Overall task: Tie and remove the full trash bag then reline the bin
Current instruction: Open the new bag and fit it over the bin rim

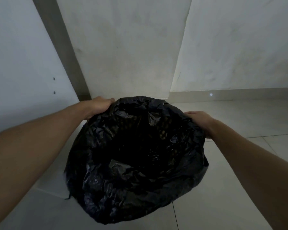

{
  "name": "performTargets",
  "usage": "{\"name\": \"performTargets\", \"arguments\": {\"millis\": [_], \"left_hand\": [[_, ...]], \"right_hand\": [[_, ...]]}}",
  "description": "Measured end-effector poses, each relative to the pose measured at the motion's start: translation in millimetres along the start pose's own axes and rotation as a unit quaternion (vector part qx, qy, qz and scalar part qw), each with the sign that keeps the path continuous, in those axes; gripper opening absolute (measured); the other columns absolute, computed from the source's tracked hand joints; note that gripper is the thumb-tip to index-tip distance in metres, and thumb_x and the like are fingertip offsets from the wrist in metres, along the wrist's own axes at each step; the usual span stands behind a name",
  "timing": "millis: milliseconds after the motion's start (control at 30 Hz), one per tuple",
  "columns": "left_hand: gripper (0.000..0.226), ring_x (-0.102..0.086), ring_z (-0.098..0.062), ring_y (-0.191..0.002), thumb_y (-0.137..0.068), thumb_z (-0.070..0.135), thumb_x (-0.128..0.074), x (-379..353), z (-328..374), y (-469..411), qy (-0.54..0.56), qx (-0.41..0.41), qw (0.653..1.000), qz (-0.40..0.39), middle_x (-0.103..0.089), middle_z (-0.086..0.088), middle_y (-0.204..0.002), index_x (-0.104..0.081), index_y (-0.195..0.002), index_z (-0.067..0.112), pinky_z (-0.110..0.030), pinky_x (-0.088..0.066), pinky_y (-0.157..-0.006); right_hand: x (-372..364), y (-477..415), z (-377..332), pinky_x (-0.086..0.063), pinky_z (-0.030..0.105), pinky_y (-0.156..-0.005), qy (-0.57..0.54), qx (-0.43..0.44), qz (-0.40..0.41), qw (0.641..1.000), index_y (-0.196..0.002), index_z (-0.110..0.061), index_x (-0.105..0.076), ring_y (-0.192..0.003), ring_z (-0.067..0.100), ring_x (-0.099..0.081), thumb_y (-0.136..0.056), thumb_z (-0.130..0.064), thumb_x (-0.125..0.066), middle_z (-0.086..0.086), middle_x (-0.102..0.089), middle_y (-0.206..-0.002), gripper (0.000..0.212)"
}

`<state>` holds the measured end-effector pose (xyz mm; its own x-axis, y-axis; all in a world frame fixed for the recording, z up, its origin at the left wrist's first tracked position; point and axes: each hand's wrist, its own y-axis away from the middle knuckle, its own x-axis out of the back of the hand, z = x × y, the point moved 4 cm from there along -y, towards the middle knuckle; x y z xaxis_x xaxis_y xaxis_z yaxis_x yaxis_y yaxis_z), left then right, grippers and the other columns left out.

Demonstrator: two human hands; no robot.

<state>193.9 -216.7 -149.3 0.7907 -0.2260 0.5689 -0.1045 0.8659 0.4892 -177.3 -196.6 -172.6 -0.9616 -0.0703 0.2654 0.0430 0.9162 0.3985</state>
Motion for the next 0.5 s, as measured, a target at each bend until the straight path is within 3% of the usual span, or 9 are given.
{"name": "performTargets", "arguments": {"millis": [100, 167, 267, 300, 400, 500], "left_hand": [[0.052, -0.057, -0.028, -0.114, -0.102, 0.05, -0.037, 7.2, 6.5, 16.7, -0.067, -0.068, 0.992, 0.078, -0.061, -0.013, -0.128, -0.067, -0.113, 0.009, -0.029, -0.039, -0.088], [0.045, -0.056, -0.024, -0.109, -0.103, 0.048, -0.037, 6.2, 4.9, 24.3, -0.065, -0.081, 0.992, 0.067, -0.062, -0.01, -0.125, -0.066, -0.109, 0.014, -0.027, -0.038, -0.086], [0.044, -0.052, -0.02, -0.12, -0.104, 0.046, -0.034, 3.9, -4.5, 38.3, -0.059, -0.095, 0.993, 0.039, -0.056, -0.003, -0.139, -0.063, -0.128, 0.023, -0.027, -0.038, -0.096], [0.046, -0.049, -0.02, -0.126, -0.104, 0.048, -0.033, 5.1, -8.6, 45.8, -0.056, -0.098, 0.993, 0.04, -0.052, -0.001, -0.144, -0.06, -0.135, 0.027, -0.028, -0.036, -0.101], [0.048, -0.043, -0.013, -0.13, -0.103, 0.054, -0.028, 8.6, -25.3, 68.0, -0.048, -0.104, 0.993, 0.02, -0.045, 0.01, -0.147, -0.052, -0.141, 0.039, -0.029, -0.032, -0.104], [0.048, -0.045, -0.017, -0.126, -0.103, 0.054, -0.028, 7.3, -50.8, 83.2, -0.037, -0.087, 0.995, 0.018, -0.046, 0.003, -0.148, -0.053, -0.139, 0.033, -0.029, -0.032, -0.101]], "right_hand": [[-1.1, 12.2, 5.7, -0.055, 0.023, -0.052, -0.025, -0.023, 0.011, 0.999, -0.088, -0.006, -0.076, -0.063, 0.018, -0.071, -0.088, -0.01, -0.069, 0.008, -0.076, -0.075, 0.008], [-2.0, 21.4, 9.6, -0.052, 0.024, -0.05, -0.05, -0.045, 0.017, 0.998, -0.085, 0.0, -0.073, -0.057, 0.018, -0.069, -0.086, -0.011, -0.071, 0.008, -0.074, -0.07, 0.011], [-4.3, 32.7, 16.9, -0.053, 0.036, -0.073, -0.087, -0.069, 0.006, 0.994, -0.101, 0.006, -0.069, -0.082, 0.027, -0.068, -0.091, -0.017, -0.065, 0.016, -0.071, -0.095, 0.025], [-6.0, 38.4, 17.1, -0.054, 0.036, -0.074, -0.096, -0.07, -0.003, 0.993, -0.104, 0.005, -0.068, -0.085, 0.028, -0.069, -0.093, -0.018, -0.061, 0.017, -0.071, -0.1, 0.026], [-9.2, 52.9, 21.4, -0.058, 0.034, -0.067, -0.128, -0.076, -0.011, 0.989, -0.104, 0.005, -0.068, -0.078, 0.028, -0.072, -0.097, -0.018, -0.057, 0.016, -0.074, -0.094, 0.027], [-9.2, 68.8, 20.5, -0.055, 0.028, -0.056, -0.143, -0.065, 0.021, 0.987, -0.101, 0.001, -0.067, -0.066, 0.022, -0.068, -0.098, -0.019, -0.057, 0.01, -0.071, -0.081, 0.023]]}}
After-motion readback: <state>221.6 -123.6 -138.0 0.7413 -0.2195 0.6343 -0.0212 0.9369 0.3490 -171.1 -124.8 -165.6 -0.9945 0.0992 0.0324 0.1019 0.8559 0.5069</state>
